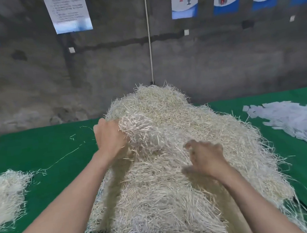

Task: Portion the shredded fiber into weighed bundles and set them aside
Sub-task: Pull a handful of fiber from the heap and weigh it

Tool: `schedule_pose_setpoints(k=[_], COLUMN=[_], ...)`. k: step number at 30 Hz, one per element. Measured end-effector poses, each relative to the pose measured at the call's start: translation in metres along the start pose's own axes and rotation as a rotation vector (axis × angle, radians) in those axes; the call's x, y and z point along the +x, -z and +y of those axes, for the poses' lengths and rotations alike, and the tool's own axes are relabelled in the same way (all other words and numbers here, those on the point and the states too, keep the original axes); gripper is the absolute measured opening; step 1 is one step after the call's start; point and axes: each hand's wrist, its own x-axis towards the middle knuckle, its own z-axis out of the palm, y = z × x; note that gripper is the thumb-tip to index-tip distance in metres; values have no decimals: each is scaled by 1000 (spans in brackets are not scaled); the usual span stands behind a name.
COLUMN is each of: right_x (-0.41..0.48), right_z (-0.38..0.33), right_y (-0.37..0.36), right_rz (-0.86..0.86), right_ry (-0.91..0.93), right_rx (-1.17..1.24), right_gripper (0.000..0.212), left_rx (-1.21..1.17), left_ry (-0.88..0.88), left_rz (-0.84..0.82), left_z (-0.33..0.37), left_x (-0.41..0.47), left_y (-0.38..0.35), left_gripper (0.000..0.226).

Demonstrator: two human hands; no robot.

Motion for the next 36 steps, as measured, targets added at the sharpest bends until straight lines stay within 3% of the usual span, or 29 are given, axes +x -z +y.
schedule_pose_setpoints(k=[3,5,6,7,9,10,11,13,15,17,19,20,21,22,24,25,27,30,33,36], right_x=[13,21,22,23,17,19,22,18,10,4,11,20,27,30,27,22,25,33,34,35], right_z=[-36,-65,-79,-88,-100,-102,-99,-85,-71,-70,-79,-82,-81,-77,-52,-32,10,49,58,47], right_y=[40,47,40,26,-7,-23,-33,-33,-27,-14,2,8,10,6,-27,-48,-84,-83,-82,-81], right_rz=[139,3,-110,-207,-435,-476,-448,-325,-304,-273,-97,22,96,80,-28,-92,-185,-282,-295,-273], right_ry=[206,257,247,242,245,213,165,-27,-211,-122,-33,8,79,175,385,416,349,101,48,50], right_rx=[301,641,775,833,731,675,656,801,1039,1221,1305,1289,1203,1052,409,57,-415,-476,-496,-414], right_gripper=[119,131,127,111,49,31,24,25,35,38,33,29,25,35,60,65,65,60,76,78], left_rx=[-170,-316,-406,-494,-590,-609,-622,-556,-252,-126,-144,-189,-203,-237,-388,-439,-479,-522,-557,-631], left_ry=[-9,-12,-26,-40,-48,-78,-138,-243,-261,-160,-57,-18,1,54,249,308,371,426,625,720], left_rz=[67,50,17,-44,-164,-210,-269,-578,-934,-1105,-1066,-985,-855,-728,-569,-521,-468,-365,-137,-66], left_z=[26,38,42,46,48,44,39,29,26,31,34,34,31,23,13,8,6,-5,-30,-51], left_x=[5,12,15,16,15,15,12,9,1,-17,-30,-30,-28,-22,-7,-2,-2,-7,3,8], left_y=[24,38,45,52,69,76,84,91,81,54,32,25,22,19,17,15,10,6,15,25], left_gripper=[41,32,33,34,34,37,36,12,41,60,52,35,18,16,15,8,28,30,3,24])
